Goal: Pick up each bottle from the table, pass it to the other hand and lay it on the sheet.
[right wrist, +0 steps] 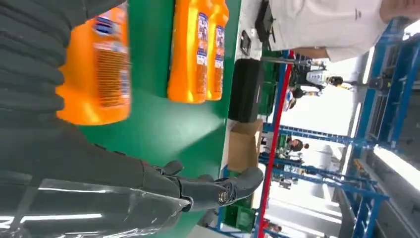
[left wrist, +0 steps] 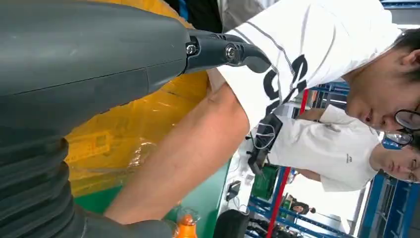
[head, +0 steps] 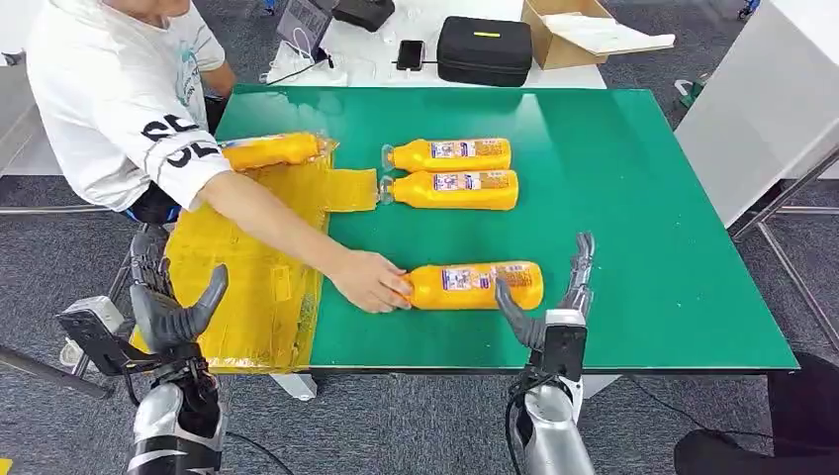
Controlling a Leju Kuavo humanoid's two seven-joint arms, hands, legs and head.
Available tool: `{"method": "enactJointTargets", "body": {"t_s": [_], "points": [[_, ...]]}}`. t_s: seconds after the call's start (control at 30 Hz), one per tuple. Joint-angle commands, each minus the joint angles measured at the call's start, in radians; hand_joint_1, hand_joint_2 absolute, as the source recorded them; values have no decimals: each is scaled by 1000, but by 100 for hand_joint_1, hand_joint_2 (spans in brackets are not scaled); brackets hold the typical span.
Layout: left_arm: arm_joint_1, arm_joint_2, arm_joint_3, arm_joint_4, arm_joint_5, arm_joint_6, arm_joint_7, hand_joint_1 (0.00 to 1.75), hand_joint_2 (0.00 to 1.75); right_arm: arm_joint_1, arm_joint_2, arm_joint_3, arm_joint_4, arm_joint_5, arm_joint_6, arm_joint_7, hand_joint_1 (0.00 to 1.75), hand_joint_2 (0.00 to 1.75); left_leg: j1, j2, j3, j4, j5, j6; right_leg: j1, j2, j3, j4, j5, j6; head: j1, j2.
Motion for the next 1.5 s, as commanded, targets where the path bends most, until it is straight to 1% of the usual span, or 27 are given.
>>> {"method": "enactJointTargets", "body": {"t_s": [0.03, 0.07, 0.1, 0.2, 0.23, 0.27, 0.3, 0.33, 0.37, 0.43, 0.5, 0.53, 0.57, 0.67, 0.73, 0.77, 0.83, 1.0, 1.03, 1.1, 1.13, 1.23, 1.33, 1.4, 1.5], "points": [[-17, 24, -32, 68, -1, 14, 4, 0, 175, -32, -10, 2, 90, 11, 28, 0, 0, 175, 0, 1, 5, -1, -1, 1, 1, 0, 5, -2, -1, -2, 0, 0], [-17, 24, -32, 68, -1, 14, 4, 0, 175, -32, -10, 2, 90, 11, 28, 0, 0, 175, 1, 1, 7, -1, -2, 1, 2, 0, 7, -2, -1, -2, 0, 0], [-17, 24, -32, 68, -1, 14, 4, 0, 175, -32, -10, 2, 90, 11, 28, 0, 0, 175, 0, 2, 4, -1, -1, 0, 1, 0, 4, -1, -1, -2, 0, 0], [-18, 25, -32, 71, 0, 12, 4, 0, 175, -34, -17, 11, 100, 21, 38, 5, 0, 175, 1, 1, 6, -1, -2, 1, 1, 0, 6, -2, -1, -2, 0, 0], [-23, 28, -33, 85, 2, 16, 4, 0, 175, -41, -24, 22, 118, 33, 57, 25, 0, 175, 0, 1, 4, -1, -1, 1, 1, 0, 4, -1, -1, -1, 0, 0], [-27, 32, -34, 96, 4, 20, 4, 0, 175, -49, -31, 30, 136, 46, 74, 47, 0, 175, 1, 1, 6, -1, -2, 1, 1, 0, 6, -2, -1, -2, 0, 0], [-31, 37, -36, 107, 4, 23, 4, 0, 175, -61, -41, 43, 163, 62, 101, 73, 0, 175, 1, 2, 5, -1, -1, 1, 1, 0, 5, -2, -1, -2, 0, 0], [-32, 40, -38, 110, 4, 23, 4, 0, 175, -74, -50, 53, 188, 77, 121, 95, 0, 175, 1, 3, 8, -2, -2, 1, 2, 1, 8, -3, -1, -2, 0, 0], [-35, 44, -41, 116, 3, 21, 4, 0, 175, -95, -66, 75, 230, 106, 150, 139, 0, 175, 1, 2, 4, -1, -1, 1, 1, 1, 4, -2, 0, -1, 0, 0], [-45, 52, -48, 130, -2, 21, 4, 0, 175, -143, -98, 114, 319, 149, 234, 215, 0, 175, 1, 3, 6, -2, -1, 1, 2, 1, 7, -3, 0, -2, 0, 0], [-53, 57, -51, 146, -4, 23, 4, 0, 175, -186, -115, 138, 391, 177, 282, 250, 0, 175, 1, 2, 3, -1, 0, 1, 1, 1, 3, -2, 1, -1, 0, 0], [-58, 60, -52, 156, -6, 25, 4, 0, 175, -207, -123, 153, 421, 192, 306, 264, 0, 175, 1, 2, 5, -2, -1, 1, 1, 0, 5, -2, 0, -2, 0, 0], [-61, 62, -54, 161, -11, 28, 4, 0, 175, -228, -127, 164, 449, 203, 329, 275, 0, 175, 0, 2, 4, -1, 0, 1, 1, 1, 4, -2, 0, -1, 0, 0], [-71, 66, -56, 181, -17, 26, 4, 0, 175, -287, -147, 214, 510, 232, 423, 319, 0, 175, 0, 3, 6, -1, 0, 1, 1, 1, 6, -2, 0, -2, 0, 0], [-77, 68, -54, 192, -17, 25, 4, 0, 175, -326, -159, 249, 544, 259, 458, 346, 0, 175, 0, 2, 2, -1, 0, 1, 0, 1, 2, -1, 1, -1, 0, 0], [-80, 69, -53, 199, -17, 26, 4, 0, 175, -342, -161, 256, 553, 264, 467, 351, 0, 175, 0, 2, 5, -1, 0, 1, 1, 1, 5, -2, 0, -2, 0, 0], [-84, 70, -53, 208, -19, 25, 4, 0, 175, -377, -168, 276, 582, 275, 494, 372, 0, 175, 0, 2, 6, -1, 0, 1, 1, 1, 5, -2, 0, -1, 0, 0], [-80, 69, -52, 214, -19, 16, 4, 0, 175, -408, -194, 303, 603, 289, 522, 384, 0, 175, 0, 1, 5, -1, 0, 1, 1, -1, 5, -1, 0, -1, 0, 0], [-85, 70, -52, 225, -15, 6, 4, 0, 175, -423, -206, 326, 613, 305, 546, 399, 0, 175, 1, 1, 6, -1, 0, 1, 1, -1, 6, -2, 0, -2, 0, 0], [-87, 72, -49, 233, -11, -1, 4, 0, 175, -438, -220, 345, 616, 315, 562, 413, 0, 175, 0, 0, 5, -1, 1, 1, 0, -1, 4, -1, 0, -1, 0, 0], [-89, 73, -49, 239, -11, -5, 4, 0, 175, -447, -231, 360, 617, 324, 573, 420, 0, 175, 0, 0, 6, -1, 0, 1, 1, -2, 6, -1, 0, -1, 0, 0], [-94, 76, -48, 253, -11, -8, 4, 0, 175, -456, -252, 388, 611, 331, 604, 429, 0, 175, 0, 0, 6, -1, 0, 1, 1, -2, 6, -1, 0, -1, 0, 0], [-94, 75, -48, 255, -10, -9, 4, 0, 175, -457, -254, 391, 610, 332, 606, 430, 0, 175, 1, -1, 7, -1, 0, 1, 1, -3, 8, -2, 0, -2, 0, 0], [-94, 75, -48, 255, -10, -9, 4, 0, 175, -457, -254, 391, 610, 332, 606, 430, 0, 175, 0, -1, 6, -1, 1, 1, 1, -2, 7, -1, 0, -1, 0, 0], [-99, 78, -49, 265, -9, -15, 4, 0, 175, -462, -275, 421, 601, 337, 635, 434, 0, 175, 0, 0, 6, -1, 0, 1, 1, -2, 7, -1, 0, -1, 0, 0]]}}
